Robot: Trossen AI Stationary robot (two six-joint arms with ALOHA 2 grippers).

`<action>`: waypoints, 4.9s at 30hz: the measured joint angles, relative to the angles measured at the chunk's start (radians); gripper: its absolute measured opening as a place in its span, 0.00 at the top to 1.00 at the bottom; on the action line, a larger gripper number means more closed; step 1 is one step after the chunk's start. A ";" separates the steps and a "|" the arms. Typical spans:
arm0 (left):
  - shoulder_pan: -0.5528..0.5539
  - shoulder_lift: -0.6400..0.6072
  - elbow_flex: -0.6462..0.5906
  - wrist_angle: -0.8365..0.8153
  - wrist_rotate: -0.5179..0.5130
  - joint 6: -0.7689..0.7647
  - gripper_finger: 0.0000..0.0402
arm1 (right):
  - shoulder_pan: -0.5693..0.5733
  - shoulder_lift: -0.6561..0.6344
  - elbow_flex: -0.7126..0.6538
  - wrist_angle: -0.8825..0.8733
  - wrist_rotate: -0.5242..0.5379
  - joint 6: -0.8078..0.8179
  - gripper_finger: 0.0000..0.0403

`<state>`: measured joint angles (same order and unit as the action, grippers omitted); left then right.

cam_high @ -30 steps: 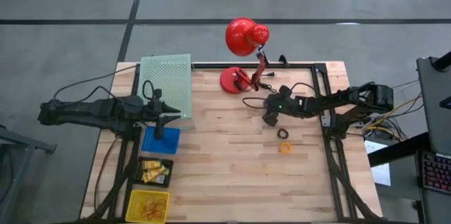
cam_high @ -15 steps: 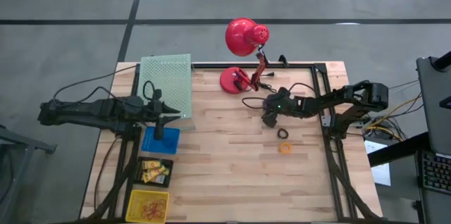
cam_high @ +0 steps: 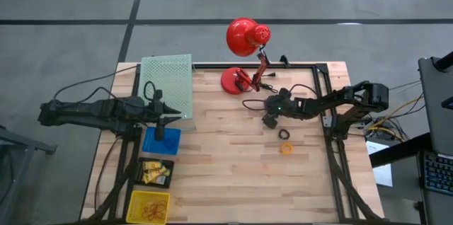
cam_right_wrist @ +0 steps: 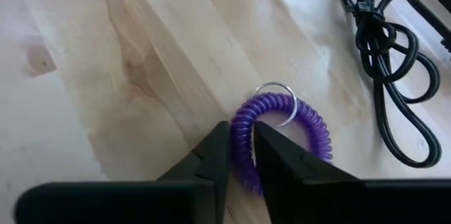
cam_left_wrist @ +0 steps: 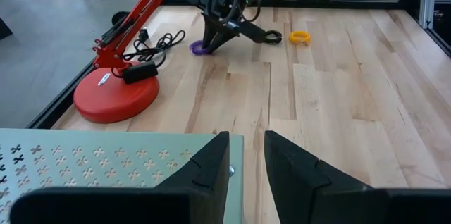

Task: Pick & Place Office Desk Supplies
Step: Put the purple spring rubber band into the blue bin

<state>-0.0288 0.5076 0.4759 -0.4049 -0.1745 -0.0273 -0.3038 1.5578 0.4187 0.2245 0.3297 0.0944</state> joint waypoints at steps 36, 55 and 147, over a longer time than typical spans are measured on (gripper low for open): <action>0.000 0.000 0.000 -0.014 0.000 0.000 0.76 | 0.233 -0.154 -0.002 0.119 -0.356 0.143 0.94; 0.000 0.000 0.000 -0.015 0.000 0.000 0.76 | 0.448 -0.060 0.122 0.524 -0.450 0.081 0.95; 0.000 0.000 -0.188 0.200 -0.001 0.001 0.76 | 0.477 0.606 0.869 0.451 -0.331 -0.087 0.69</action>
<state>-0.0288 0.5075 0.2874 -0.2054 -0.1753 -0.0265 0.1732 2.1636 1.2872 0.6754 -0.0014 0.0070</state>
